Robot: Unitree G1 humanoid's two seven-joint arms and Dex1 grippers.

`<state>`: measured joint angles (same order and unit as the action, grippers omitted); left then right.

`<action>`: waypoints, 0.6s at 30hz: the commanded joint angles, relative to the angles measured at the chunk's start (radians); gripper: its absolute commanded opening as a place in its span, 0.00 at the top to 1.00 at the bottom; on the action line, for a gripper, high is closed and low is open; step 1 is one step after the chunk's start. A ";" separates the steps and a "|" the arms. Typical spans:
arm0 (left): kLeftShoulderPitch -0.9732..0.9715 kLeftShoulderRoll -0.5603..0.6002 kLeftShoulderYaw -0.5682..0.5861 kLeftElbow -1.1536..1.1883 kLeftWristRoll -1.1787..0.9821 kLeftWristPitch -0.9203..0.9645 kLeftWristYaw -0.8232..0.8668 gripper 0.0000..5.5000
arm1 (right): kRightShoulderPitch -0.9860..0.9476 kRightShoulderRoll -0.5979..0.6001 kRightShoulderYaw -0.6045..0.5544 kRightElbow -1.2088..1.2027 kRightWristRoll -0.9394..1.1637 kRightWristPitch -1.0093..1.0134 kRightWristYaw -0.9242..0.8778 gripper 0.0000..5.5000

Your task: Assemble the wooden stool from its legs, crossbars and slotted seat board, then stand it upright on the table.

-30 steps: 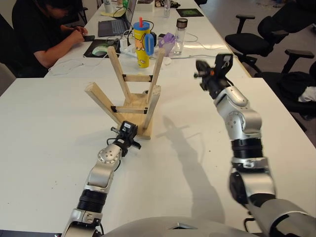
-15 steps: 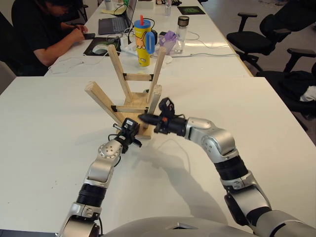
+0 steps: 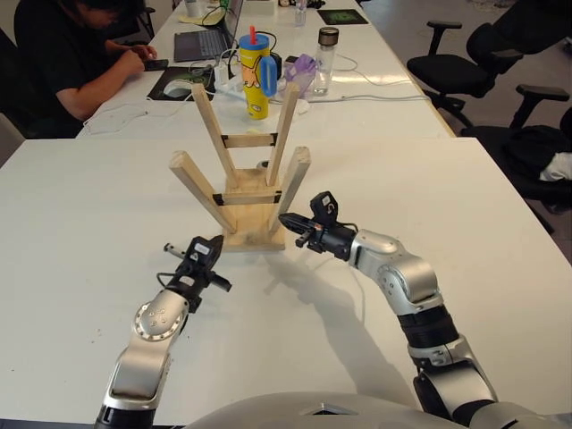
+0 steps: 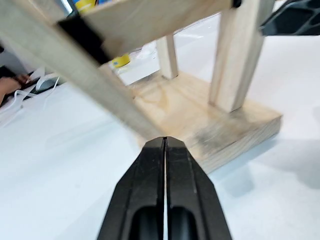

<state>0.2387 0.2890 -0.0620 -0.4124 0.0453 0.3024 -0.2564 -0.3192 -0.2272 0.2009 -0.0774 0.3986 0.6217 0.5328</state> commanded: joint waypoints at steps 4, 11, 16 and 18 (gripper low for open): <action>-0.031 -0.097 0.185 0.001 -0.148 0.057 0.086 1.00 | 0.198 0.002 -0.010 -0.139 -0.012 0.039 -0.087 1.00; -0.269 -0.142 0.232 -0.018 -0.171 0.073 0.196 1.00 | 0.143 0.145 -0.263 -0.180 -0.087 -0.225 -0.408 1.00; -0.327 -0.137 0.225 -0.049 -0.138 0.094 0.243 1.00 | 0.010 0.168 -0.301 -0.160 -0.109 -0.271 -0.485 1.00; -0.325 -0.140 0.220 -0.058 -0.131 0.104 0.252 1.00 | -0.017 0.179 -0.280 -0.167 -0.119 -0.268 -0.492 1.00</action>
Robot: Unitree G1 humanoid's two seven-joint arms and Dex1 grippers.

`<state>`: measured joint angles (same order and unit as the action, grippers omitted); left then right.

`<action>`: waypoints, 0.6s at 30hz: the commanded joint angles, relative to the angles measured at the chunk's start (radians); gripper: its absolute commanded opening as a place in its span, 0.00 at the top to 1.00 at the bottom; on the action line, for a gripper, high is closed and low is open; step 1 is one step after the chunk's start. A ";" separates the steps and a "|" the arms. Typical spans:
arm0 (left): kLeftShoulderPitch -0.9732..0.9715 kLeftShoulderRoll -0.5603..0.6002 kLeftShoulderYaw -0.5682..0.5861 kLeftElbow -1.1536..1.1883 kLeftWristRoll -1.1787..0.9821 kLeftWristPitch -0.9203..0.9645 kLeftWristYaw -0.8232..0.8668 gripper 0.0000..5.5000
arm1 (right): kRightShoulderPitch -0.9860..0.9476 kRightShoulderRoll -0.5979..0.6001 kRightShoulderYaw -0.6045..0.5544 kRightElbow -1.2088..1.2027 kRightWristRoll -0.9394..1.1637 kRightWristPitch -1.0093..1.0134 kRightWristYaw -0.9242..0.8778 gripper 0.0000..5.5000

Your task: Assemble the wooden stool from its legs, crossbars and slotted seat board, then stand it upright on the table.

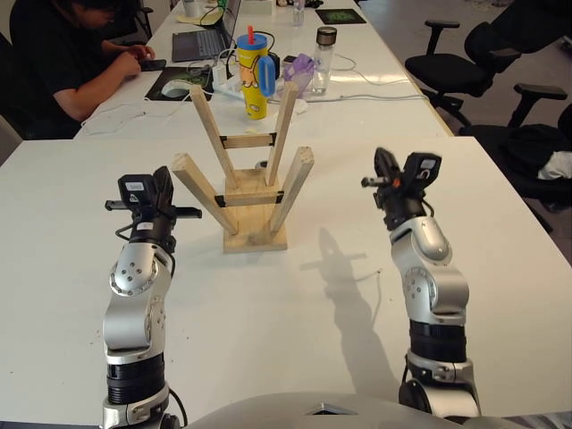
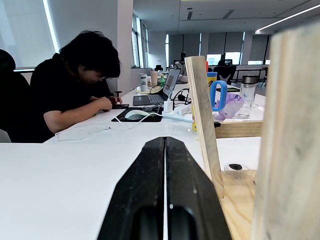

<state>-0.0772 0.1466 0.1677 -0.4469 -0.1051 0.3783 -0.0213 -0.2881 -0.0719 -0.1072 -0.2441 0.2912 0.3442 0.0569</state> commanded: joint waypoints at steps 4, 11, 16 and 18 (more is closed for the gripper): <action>-0.006 0.016 -0.087 -0.022 0.014 0.048 -0.039 1.00 | -0.069 0.056 0.107 -0.027 0.015 0.058 0.024 1.00; -0.009 0.059 -0.202 0.018 0.059 0.157 -0.095 1.00 | 0.002 -0.052 0.455 -0.044 0.026 0.331 0.249 1.00; 0.028 0.103 -0.105 0.093 0.064 0.199 -0.086 1.00 | 0.036 -0.193 0.387 0.031 -0.024 0.392 0.276 1.00; 0.051 0.138 -0.076 0.123 0.060 0.207 -0.112 1.00 | 0.032 -0.220 0.368 0.072 -0.050 0.362 0.286 1.00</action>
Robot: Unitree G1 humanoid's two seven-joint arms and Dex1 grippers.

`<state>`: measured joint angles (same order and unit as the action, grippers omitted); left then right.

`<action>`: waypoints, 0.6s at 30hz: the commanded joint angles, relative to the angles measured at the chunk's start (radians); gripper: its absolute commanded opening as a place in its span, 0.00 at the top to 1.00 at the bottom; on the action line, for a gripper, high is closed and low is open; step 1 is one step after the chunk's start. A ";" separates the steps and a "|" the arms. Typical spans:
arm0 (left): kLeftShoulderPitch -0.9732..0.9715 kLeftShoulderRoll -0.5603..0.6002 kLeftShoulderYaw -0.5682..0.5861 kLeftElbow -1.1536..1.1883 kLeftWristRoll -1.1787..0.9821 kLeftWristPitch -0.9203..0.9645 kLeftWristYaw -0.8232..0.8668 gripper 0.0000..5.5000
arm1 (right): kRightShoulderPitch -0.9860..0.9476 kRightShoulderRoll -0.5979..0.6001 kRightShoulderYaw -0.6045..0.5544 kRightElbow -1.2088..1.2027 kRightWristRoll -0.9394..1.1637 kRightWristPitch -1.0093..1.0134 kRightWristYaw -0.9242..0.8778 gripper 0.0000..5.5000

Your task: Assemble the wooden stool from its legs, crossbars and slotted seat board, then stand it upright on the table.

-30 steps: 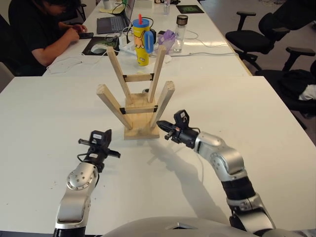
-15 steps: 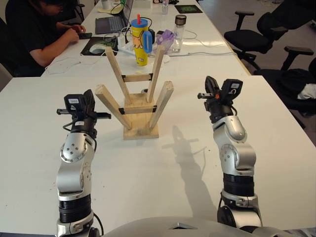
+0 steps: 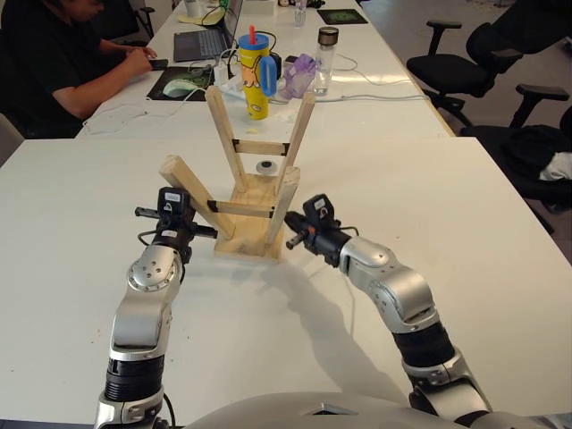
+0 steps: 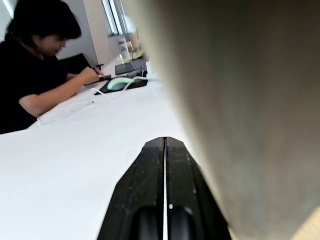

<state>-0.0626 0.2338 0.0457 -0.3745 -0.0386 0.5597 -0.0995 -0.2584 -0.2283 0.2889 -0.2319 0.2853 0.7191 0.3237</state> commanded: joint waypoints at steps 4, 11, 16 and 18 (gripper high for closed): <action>0.099 0.206 0.094 0.160 0.004 -0.009 -0.159 1.00 | -0.057 -0.002 -0.097 0.114 -0.036 -0.185 0.020 1.00; 0.038 0.474 0.009 0.234 -0.162 -0.016 -0.691 1.00 | -0.146 0.085 -0.157 0.224 -0.020 -0.441 0.079 1.00; -0.007 0.540 -0.068 0.249 -0.205 0.027 -0.853 1.00 | -0.171 0.072 -0.080 0.270 0.014 -0.499 0.306 1.00; -0.012 0.542 -0.141 0.291 -0.136 0.002 -0.836 1.00 | -0.165 0.062 -0.038 0.260 0.025 -0.501 0.396 1.00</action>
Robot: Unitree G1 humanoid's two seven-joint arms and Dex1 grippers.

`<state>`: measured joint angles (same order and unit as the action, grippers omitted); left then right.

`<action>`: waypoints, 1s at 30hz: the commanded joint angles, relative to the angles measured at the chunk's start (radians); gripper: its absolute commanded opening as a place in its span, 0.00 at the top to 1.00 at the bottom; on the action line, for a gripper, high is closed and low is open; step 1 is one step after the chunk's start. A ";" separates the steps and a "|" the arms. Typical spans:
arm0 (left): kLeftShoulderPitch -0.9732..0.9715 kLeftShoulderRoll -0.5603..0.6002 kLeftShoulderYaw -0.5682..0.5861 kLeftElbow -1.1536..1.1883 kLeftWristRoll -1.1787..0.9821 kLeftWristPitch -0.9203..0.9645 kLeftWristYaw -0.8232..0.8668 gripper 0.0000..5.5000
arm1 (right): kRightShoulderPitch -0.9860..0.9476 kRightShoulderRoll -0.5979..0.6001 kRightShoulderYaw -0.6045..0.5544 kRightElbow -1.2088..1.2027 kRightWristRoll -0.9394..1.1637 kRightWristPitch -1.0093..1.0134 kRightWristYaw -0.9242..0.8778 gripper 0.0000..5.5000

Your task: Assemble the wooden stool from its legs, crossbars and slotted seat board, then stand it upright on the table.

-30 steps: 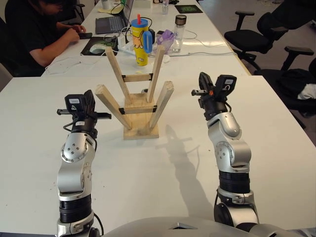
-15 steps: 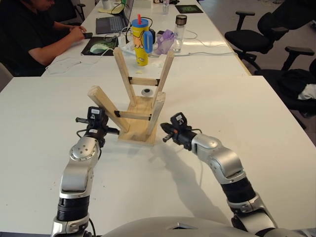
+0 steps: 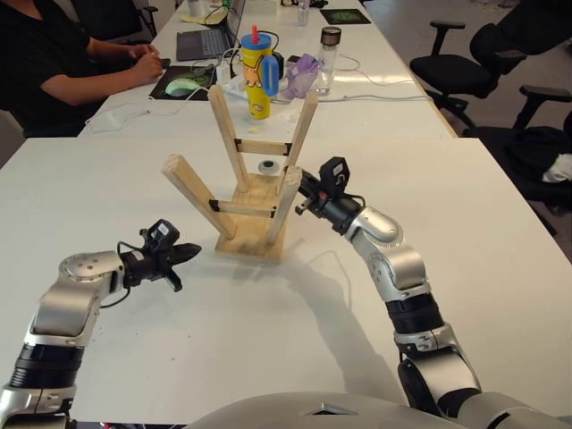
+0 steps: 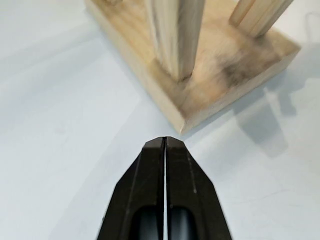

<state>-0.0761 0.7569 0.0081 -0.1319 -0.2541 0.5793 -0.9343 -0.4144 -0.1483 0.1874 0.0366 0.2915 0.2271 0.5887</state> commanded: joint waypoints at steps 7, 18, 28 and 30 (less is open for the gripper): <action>-0.020 -0.041 -0.230 0.136 0.223 -0.053 0.113 1.00 | 0.005 0.025 0.143 -0.011 -0.012 0.016 0.166 1.00; -0.192 -0.240 -0.254 0.294 0.294 -0.135 0.293 1.00 | 0.050 0.140 0.220 0.042 -0.160 0.111 -0.085 1.00; -0.077 -0.229 -0.170 0.151 0.357 -0.158 0.453 1.00 | 0.290 0.047 0.137 -0.476 0.088 0.415 -0.057 1.00; -0.015 -0.202 -0.120 0.109 0.338 -0.140 0.455 1.00 | 0.346 -0.053 0.110 -0.529 0.120 0.466 -0.011 1.00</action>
<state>-0.1521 0.5207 -0.1622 0.0168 0.0881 0.4240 -0.4886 -0.1262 -0.1031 0.3298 -0.4414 0.3845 0.6350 0.5395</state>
